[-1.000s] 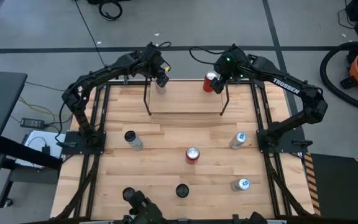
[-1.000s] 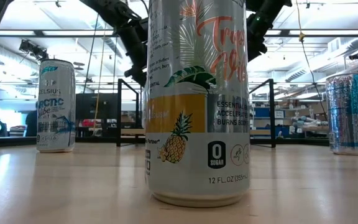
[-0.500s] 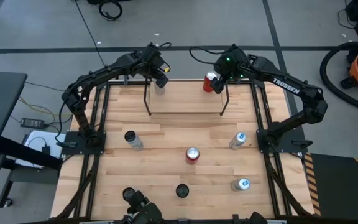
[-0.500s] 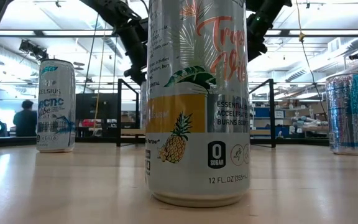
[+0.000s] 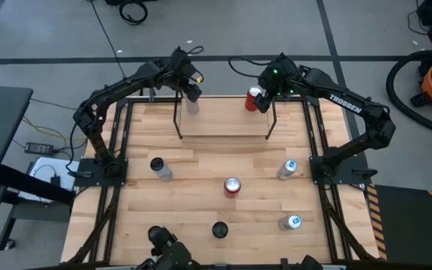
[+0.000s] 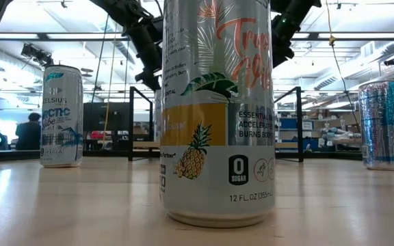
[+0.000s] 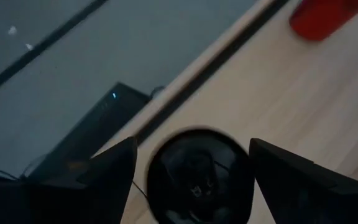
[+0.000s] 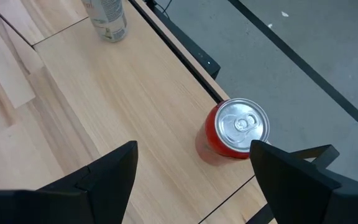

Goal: Place canned beverage on shelf
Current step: Put the top white yellow soda can on the shelf, then put the top blue soda can on the shelf

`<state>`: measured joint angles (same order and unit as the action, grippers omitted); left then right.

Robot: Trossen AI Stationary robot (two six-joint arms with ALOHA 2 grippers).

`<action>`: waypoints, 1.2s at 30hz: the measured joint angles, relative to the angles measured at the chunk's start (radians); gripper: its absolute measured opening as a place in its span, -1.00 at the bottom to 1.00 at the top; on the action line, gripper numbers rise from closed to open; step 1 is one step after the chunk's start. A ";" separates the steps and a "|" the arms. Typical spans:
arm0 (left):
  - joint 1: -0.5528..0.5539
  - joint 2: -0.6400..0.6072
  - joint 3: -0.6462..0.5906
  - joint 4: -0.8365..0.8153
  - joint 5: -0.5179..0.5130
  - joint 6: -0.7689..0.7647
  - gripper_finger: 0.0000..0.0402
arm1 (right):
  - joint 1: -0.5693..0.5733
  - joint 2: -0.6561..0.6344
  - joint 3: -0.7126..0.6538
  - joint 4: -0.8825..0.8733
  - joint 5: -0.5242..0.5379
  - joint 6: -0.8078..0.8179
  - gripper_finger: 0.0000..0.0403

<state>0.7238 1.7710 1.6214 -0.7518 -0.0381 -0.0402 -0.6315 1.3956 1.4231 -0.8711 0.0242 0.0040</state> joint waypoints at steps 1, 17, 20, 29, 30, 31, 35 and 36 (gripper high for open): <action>0.000 0.000 0.015 -0.001 -0.001 0.000 0.55 | 0.000 0.000 0.000 0.000 0.000 0.000 0.58; -0.131 -0.006 0.328 -0.352 -0.002 0.052 0.55 | 0.090 -0.019 0.000 -0.140 -0.207 0.015 0.58; -0.164 -0.018 0.327 -0.389 0.000 0.051 0.55 | 0.152 -0.055 0.000 -0.196 -0.184 0.047 0.58; -0.229 -0.152 0.189 -0.415 -0.007 -0.003 0.55 | 0.368 -0.245 -0.022 -0.355 0.110 0.300 0.58; -0.235 -0.178 0.155 -0.406 -0.010 -0.007 0.55 | 0.392 -0.269 -0.035 -0.361 0.128 0.338 0.58; -0.240 -0.205 0.116 -0.396 -0.011 -0.015 0.55 | 0.416 -0.293 -0.051 -0.363 0.142 0.374 0.58; -0.272 -0.305 -0.043 -0.291 -0.015 -0.044 0.55 | 0.503 -0.382 -0.133 -0.365 0.181 0.480 0.58; -0.280 -0.329 -0.076 -0.264 -0.015 -0.055 0.55 | 0.523 -0.402 -0.156 -0.364 0.192 0.496 0.58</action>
<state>0.4437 1.4424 1.5451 -1.0159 -0.0532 -0.0952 -0.1087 0.9932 1.2667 -1.2350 0.2163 0.5001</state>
